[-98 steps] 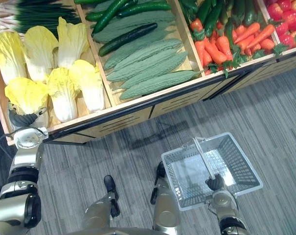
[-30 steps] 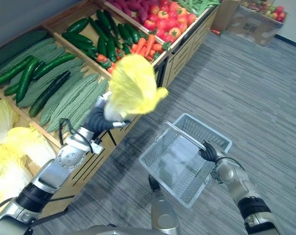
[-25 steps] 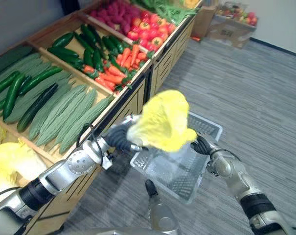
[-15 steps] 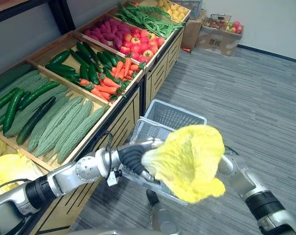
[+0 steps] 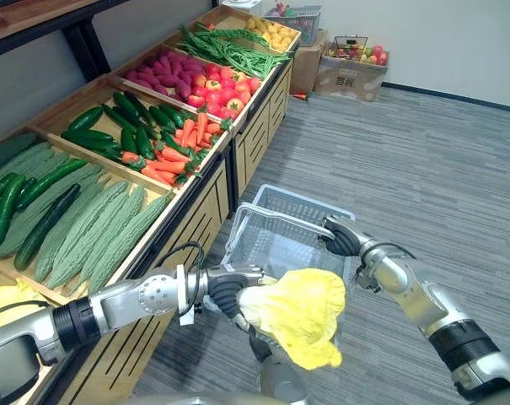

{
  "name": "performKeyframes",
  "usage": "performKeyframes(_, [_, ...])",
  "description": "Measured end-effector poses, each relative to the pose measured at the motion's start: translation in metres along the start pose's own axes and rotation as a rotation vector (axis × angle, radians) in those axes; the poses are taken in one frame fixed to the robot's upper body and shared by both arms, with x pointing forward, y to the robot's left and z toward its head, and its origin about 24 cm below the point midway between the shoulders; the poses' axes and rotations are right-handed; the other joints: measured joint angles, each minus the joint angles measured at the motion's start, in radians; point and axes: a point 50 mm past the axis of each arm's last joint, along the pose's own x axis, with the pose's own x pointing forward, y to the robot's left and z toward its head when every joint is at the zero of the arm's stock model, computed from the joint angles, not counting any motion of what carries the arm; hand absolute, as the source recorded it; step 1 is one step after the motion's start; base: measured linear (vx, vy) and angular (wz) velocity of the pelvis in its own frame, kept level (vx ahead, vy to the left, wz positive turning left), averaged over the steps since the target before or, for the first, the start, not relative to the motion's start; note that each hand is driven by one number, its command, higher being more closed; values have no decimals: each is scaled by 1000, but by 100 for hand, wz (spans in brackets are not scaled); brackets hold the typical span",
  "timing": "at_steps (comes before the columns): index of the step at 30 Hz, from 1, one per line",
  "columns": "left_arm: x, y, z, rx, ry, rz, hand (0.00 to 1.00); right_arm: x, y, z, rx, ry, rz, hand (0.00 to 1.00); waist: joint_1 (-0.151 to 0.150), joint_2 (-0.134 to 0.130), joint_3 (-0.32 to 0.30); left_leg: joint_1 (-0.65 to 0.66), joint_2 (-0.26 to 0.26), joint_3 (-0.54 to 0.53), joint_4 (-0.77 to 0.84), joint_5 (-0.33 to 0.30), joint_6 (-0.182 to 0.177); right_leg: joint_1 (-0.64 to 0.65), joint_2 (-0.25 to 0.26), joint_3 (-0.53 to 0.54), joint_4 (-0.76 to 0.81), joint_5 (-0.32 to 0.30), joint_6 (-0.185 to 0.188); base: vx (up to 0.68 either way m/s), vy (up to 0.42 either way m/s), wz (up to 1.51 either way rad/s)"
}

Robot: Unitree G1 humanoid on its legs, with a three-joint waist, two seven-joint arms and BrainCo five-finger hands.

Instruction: Pick vegetable in the basket

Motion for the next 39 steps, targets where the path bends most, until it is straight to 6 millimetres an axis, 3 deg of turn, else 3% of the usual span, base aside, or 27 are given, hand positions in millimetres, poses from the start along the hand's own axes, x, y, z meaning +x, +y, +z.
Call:
performKeyframes(10, [6,-21,-56,151,286,-81,100,1,14,4,46,-15,79,100,-9,-9,-20,-5,5,22,0,-5,-7,-1,1,-3,-3,-9,-14,0,0,0])
performKeyframes(18, [26,-18,-65,197,359,-11,100,13,26,21,167,-79,53,100,-4,-16,-16,-3,3,49,1,-5,-7,-17,4,0,11,-10,-13,-9,-2,-3])
performKeyframes(19, [27,-17,-65,195,358,-7,0,13,25,21,177,-82,48,100,-4,-16,-16,-3,1,50,1,-5,-7,-20,4,0,14,-10,-13,-26,-10,-9])
performKeyframes(25, [38,-9,-60,216,349,64,0,14,23,21,203,-82,34,100,3,-37,-3,-4,-2,52,3,-4,-5,-19,0,1,15,-10,-14,-52,-23,0])
performKeyframes(35, [50,7,-53,270,323,75,0,14,23,17,234,-46,-1,100,12,-43,22,-37,-2,-6,2,2,4,-19,-28,-49,15,-10,-14,-23,-9,16])
performKeyframes(39, [56,19,-27,260,205,153,0,11,18,6,256,25,-100,100,41,-44,26,-76,-2,-76,1,12,21,-16,-59,-113,16,-10,-14,-67,-38,47])
